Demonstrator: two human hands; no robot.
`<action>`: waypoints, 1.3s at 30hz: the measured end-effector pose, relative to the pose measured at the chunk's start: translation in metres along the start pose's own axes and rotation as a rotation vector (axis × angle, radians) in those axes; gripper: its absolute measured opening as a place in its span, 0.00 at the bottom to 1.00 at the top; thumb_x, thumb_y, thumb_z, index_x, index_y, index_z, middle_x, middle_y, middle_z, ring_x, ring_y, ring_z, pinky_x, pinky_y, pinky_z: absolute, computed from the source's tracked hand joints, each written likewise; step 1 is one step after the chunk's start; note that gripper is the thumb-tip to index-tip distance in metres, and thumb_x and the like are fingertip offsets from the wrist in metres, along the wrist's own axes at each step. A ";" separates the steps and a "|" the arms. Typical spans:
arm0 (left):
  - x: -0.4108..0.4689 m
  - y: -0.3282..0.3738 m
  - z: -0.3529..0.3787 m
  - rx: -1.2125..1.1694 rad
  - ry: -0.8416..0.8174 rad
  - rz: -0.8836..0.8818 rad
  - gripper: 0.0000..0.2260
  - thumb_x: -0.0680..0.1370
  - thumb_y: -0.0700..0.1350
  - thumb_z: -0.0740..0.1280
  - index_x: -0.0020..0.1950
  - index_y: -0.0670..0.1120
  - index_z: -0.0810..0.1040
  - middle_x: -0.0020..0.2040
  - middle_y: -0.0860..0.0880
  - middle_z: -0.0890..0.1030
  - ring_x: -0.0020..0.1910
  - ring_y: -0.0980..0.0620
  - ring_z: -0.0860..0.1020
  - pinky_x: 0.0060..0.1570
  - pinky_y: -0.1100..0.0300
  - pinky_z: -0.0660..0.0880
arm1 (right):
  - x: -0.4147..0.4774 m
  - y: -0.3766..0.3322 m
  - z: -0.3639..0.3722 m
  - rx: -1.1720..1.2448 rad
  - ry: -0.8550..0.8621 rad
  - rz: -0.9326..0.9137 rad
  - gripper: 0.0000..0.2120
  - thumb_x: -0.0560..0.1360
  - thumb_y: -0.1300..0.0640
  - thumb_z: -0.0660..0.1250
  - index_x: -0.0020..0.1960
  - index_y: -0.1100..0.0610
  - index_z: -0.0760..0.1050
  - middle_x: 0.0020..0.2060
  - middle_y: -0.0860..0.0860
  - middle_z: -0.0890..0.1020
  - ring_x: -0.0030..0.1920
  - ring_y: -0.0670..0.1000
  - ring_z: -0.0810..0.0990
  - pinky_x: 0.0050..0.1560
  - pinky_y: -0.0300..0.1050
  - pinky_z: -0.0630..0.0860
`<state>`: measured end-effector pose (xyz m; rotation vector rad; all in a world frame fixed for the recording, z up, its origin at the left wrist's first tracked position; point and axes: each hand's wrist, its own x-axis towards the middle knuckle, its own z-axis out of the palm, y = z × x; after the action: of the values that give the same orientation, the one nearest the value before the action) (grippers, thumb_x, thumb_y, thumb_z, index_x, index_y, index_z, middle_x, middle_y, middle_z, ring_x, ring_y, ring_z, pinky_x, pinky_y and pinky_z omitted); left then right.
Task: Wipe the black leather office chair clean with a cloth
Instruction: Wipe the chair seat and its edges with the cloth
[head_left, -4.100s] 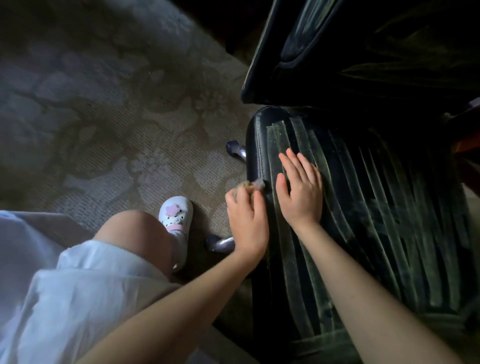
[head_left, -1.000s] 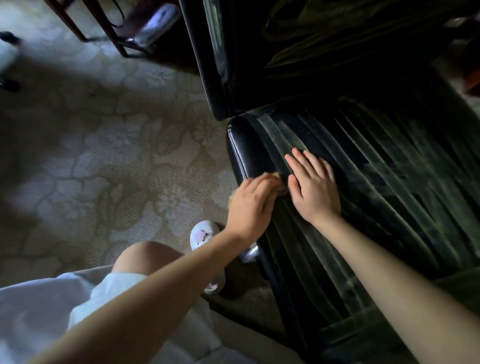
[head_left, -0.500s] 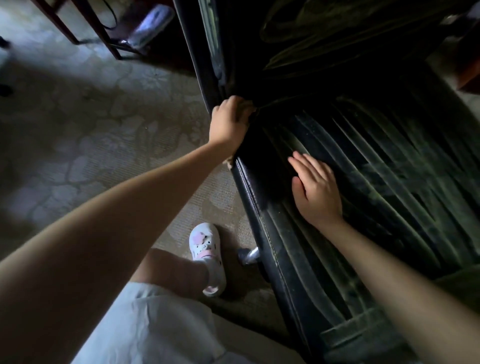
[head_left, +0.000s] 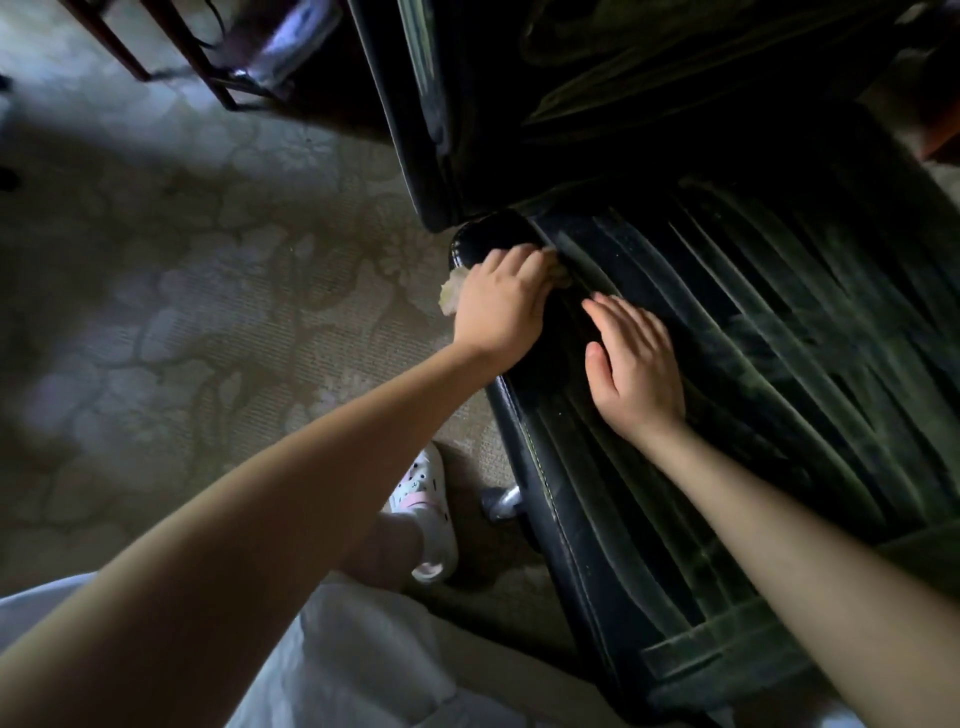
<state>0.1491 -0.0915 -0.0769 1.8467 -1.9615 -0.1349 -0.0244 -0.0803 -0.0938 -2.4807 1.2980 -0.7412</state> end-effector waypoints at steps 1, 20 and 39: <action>-0.006 0.005 0.000 0.006 0.002 0.010 0.17 0.75 0.47 0.55 0.57 0.43 0.78 0.52 0.45 0.80 0.46 0.41 0.77 0.43 0.51 0.75 | 0.000 0.000 -0.001 0.005 0.009 0.002 0.21 0.75 0.58 0.54 0.64 0.65 0.72 0.61 0.60 0.77 0.62 0.58 0.74 0.65 0.52 0.65; 0.008 -0.005 -0.024 -0.155 0.081 -0.232 0.11 0.76 0.42 0.62 0.56 0.42 0.77 0.54 0.43 0.79 0.53 0.41 0.75 0.53 0.55 0.65 | -0.024 0.016 -0.042 0.028 -0.049 0.189 0.23 0.75 0.50 0.52 0.61 0.62 0.76 0.61 0.56 0.78 0.65 0.60 0.71 0.66 0.54 0.61; 0.013 0.026 0.011 0.096 0.086 -0.081 0.11 0.76 0.42 0.62 0.56 0.41 0.78 0.51 0.43 0.80 0.46 0.40 0.75 0.48 0.54 0.68 | -0.051 0.029 -0.033 -0.094 -0.021 0.114 0.22 0.76 0.53 0.54 0.64 0.62 0.74 0.64 0.57 0.75 0.67 0.57 0.71 0.66 0.57 0.64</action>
<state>0.1213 -0.1034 -0.0741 1.9597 -1.8655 0.0143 -0.0865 -0.0544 -0.0946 -2.4545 1.4852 -0.6400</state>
